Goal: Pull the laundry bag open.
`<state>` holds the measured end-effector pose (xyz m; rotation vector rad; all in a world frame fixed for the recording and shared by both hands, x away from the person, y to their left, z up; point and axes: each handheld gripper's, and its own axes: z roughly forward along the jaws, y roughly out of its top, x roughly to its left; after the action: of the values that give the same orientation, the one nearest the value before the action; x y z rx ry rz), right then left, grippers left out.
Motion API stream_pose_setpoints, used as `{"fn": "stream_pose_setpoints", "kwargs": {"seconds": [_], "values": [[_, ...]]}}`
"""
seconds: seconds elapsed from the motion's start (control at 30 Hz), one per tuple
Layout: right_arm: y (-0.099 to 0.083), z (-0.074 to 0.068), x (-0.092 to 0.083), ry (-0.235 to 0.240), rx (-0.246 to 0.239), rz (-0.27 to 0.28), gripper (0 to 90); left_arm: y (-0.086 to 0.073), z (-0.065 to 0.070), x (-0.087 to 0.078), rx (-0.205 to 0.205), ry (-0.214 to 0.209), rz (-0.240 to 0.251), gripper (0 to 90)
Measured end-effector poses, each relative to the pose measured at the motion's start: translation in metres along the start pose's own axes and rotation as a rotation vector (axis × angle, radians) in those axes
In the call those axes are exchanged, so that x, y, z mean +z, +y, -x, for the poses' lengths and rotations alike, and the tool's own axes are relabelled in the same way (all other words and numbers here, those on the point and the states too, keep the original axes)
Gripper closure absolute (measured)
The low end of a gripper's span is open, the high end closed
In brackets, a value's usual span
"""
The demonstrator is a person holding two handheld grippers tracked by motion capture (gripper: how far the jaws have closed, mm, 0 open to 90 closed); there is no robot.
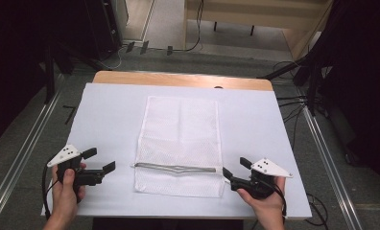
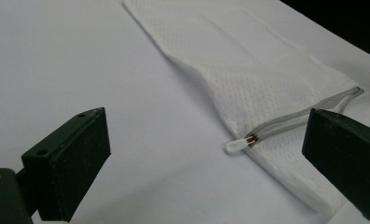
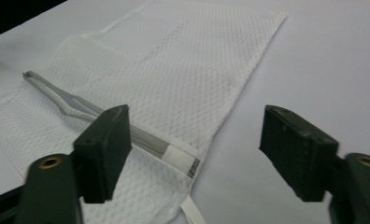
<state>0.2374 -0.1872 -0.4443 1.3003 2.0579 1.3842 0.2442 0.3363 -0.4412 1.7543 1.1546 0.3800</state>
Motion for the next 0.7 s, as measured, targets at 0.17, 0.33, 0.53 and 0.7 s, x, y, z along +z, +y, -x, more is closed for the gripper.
{"fn": "stream_pose_setpoints", "kwargs": {"seconds": [0.17,0.33,0.53,0.7], "values": [[-0.001,0.018,-0.010,-0.024,0.027,0.026,15.1,-0.008,-0.007,-0.005,0.040,0.044,-0.025,0.9],[-0.005,0.039,-0.022,-0.100,0.053,0.048,15.0,-0.012,-0.012,-0.011,0.045,0.047,-0.030,0.0],[-0.015,0.065,-0.032,-0.159,0.067,0.048,15.3,-0.014,-0.021,-0.013,0.029,0.064,-0.033,0.0],[-0.022,0.078,-0.035,-0.203,0.081,0.038,15.3,-0.015,-0.030,-0.018,0.004,0.074,-0.016,0.0]]}}
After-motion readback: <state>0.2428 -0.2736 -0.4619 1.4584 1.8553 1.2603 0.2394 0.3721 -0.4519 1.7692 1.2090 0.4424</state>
